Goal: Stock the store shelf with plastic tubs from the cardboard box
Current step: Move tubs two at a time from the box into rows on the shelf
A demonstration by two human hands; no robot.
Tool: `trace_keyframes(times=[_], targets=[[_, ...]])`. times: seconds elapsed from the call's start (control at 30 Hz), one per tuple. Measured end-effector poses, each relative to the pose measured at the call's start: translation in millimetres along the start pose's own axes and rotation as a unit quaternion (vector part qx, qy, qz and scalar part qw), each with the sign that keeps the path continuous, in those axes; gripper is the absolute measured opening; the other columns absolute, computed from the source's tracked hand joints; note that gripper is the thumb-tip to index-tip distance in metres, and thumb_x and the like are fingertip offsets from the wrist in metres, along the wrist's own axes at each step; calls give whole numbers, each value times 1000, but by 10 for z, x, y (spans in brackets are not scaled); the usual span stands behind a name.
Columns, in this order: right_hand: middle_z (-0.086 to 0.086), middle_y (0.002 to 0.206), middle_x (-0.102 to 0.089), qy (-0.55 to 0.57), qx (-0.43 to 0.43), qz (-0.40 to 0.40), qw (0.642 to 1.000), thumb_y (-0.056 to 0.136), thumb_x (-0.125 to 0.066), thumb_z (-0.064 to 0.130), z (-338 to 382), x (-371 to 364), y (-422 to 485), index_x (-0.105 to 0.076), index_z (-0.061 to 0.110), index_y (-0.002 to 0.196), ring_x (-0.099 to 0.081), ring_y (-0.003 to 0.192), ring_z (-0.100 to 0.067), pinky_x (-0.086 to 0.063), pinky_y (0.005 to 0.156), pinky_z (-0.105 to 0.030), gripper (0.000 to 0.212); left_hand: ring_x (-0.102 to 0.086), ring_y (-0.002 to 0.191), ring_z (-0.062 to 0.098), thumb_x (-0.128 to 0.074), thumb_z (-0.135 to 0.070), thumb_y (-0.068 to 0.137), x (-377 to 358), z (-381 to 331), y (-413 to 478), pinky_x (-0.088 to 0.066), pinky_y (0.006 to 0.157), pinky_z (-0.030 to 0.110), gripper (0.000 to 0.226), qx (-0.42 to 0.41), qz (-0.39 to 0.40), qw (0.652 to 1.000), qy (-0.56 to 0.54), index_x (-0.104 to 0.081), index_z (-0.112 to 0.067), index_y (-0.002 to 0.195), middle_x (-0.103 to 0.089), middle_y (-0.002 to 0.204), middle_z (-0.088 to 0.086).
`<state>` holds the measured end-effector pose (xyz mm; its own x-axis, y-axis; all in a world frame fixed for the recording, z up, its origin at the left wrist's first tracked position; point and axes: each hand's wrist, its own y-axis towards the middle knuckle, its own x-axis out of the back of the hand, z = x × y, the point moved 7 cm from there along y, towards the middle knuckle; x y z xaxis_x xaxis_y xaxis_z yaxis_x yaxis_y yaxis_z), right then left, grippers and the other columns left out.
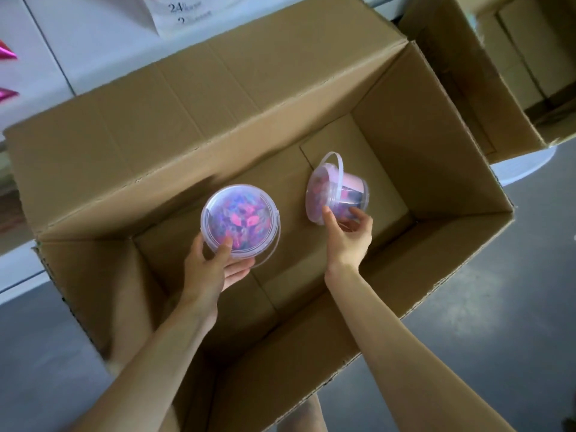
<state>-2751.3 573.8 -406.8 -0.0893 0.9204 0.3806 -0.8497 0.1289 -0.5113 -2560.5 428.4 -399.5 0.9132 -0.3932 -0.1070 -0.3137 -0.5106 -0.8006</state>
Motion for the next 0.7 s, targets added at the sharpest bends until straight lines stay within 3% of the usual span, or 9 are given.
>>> trace_keyframes(times=[0.2, 0.3, 0.4, 0.57, 0.7], targets=[[1, 93, -59, -124, 53, -39, 990, 68, -79, 35, 36, -99, 104, -50, 20, 81, -55, 72, -8, -41, 68, -23, 34, -72, 81, 24, -57, -22, 92, -1, 23, -18, -59, 67, 26, 44, -7, -2, 1000, -17, -42, -23, 133, -66, 111, 13], [-3, 90, -60, -183, 91, -39, 978, 76, -73, 29, 83, -137, 128, -53, 14, 78, -53, 71, -14, -48, 73, -32, 25, -72, 82, 25, -57, -22, 92, 32, 31, -39, -59, 68, 27, 44, -14, 1, 1000, -25, -42, -24, 133, -66, 112, 13], [-4, 86, -62, -170, 81, -30, 982, 80, -70, 27, 89, -75, 66, -54, 12, 78, -57, 74, -17, -52, 80, -38, 22, -72, 81, 25, -57, -20, 92, 97, 10, -144, -59, 68, 27, 43, -28, 1, 999, -33, -43, -22, 133, -67, 109, 12], [-9, 78, -59, -36, 49, 120, 991, 81, -71, 25, 266, 184, -447, -47, 11, 70, -66, 84, -27, -58, 78, -42, 29, -72, 81, 27, -54, -21, 92, 232, -166, -617, -59, 67, 29, 38, -76, 22, 995, -55, -46, -18, 129, -70, 99, 17], [-14, 85, -54, 48, 55, 225, 972, 77, -74, 22, 680, 542, -1363, -52, 11, 88, -64, 84, -24, -58, 77, -36, 27, -72, 81, 27, -52, -23, 93, 517, -457, -1324, -58, 65, 28, 35, -120, 48, 990, -57, -48, -20, 128, -72, 96, 15]])
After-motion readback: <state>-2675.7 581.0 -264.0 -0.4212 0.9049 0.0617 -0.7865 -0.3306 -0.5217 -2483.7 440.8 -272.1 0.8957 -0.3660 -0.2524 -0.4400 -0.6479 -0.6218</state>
